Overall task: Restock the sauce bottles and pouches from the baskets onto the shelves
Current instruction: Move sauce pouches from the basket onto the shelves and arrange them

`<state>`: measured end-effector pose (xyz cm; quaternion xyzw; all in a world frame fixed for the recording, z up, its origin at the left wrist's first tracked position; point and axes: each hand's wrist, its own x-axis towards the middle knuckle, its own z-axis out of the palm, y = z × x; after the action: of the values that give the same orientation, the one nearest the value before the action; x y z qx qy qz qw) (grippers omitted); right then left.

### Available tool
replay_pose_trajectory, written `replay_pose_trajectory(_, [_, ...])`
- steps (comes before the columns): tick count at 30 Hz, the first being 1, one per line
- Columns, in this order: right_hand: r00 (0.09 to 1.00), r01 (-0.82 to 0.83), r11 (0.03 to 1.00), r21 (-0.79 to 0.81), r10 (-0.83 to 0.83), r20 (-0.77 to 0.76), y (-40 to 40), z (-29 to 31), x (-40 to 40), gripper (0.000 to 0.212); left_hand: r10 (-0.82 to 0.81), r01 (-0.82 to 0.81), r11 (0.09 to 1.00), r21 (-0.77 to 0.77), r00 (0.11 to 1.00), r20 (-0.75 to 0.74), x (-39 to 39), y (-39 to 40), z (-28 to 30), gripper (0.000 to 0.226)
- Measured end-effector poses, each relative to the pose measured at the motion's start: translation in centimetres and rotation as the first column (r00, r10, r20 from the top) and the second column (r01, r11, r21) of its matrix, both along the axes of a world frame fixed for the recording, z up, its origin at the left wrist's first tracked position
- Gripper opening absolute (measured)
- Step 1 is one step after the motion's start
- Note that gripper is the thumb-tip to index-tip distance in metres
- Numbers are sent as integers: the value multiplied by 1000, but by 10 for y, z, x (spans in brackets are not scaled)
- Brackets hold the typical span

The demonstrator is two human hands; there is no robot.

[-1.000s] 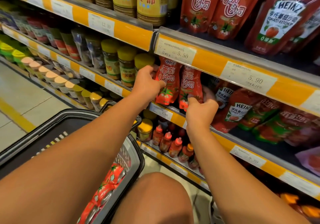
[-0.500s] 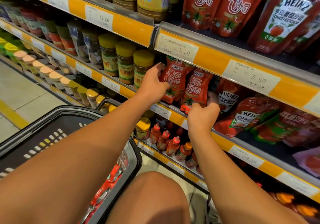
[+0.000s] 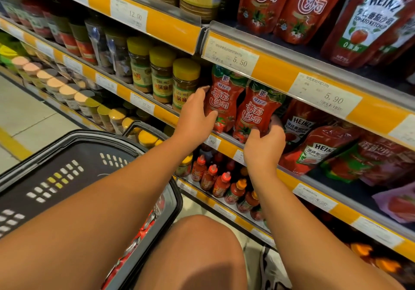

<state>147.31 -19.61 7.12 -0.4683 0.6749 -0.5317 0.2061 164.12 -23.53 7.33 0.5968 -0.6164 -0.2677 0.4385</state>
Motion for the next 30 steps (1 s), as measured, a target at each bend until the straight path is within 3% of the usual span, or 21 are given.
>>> replay_pose_trajectory(3, [999,-37,999,-35,36,-39,8,8,0,54,43,-45,997,-56,998,-39,-3,12,-4,68])
replay_pose_trajectory(6, [991,-90,994,-65,83,-102,18,11,-4,49,122,-124,984,-125,992,-24,-1,26,-9,50])
replay_pose_trajectory(8, [983,-115,991,-71,102,-155,26,10,-7,35,116,-105,979,-175,992,55,2,35,-14,33])
replay_pose_trajectory(10, [972,-132,989,-70,115,-204,35,8,-10,38,46,-18,980,-196,989,143,5,42,-18,26])
replay_pose_trajectory(14, [887,-178,983,54,184,-425,47,-1,-12,48,-103,167,976,-138,919,380,5,44,-20,33])
replay_pose_trajectory(21, [738,-178,939,294,325,-591,36,0,-16,55,-166,259,965,-48,739,653,9,34,-12,34])
replay_pose_trajectory(30, [737,-262,892,368,431,-521,9,-6,-4,61,-180,258,966,1,674,717,12,19,-8,36])
